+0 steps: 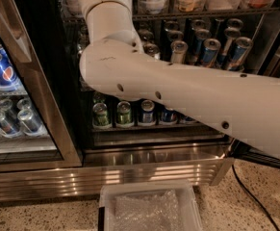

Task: Pick blue plastic bottle from top shelf of fridge

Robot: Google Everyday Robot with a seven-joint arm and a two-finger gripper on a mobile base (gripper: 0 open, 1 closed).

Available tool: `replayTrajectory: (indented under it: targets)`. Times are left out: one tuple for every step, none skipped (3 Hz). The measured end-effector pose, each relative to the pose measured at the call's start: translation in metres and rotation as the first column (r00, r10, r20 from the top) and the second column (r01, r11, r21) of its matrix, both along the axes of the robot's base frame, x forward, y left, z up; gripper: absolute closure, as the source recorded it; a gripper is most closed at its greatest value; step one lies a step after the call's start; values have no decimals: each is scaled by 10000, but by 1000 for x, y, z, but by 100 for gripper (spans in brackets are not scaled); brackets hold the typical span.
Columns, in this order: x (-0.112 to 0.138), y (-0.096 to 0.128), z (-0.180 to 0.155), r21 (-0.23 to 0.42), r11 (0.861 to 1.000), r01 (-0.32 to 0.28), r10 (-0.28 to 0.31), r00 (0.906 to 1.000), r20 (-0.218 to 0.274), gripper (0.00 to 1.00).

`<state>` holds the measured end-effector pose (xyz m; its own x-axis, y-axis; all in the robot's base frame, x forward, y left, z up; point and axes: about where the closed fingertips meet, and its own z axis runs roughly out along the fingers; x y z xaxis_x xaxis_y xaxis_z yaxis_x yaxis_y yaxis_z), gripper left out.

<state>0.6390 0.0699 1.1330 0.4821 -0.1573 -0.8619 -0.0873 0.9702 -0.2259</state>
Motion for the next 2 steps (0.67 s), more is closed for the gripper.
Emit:
replayTrajectory:
  targets:
    - [-1,0,-1,8,10000,-29,29,10000,7,100]
    - [-14,-4,7,94,9997,-205,205,9998,17,100]
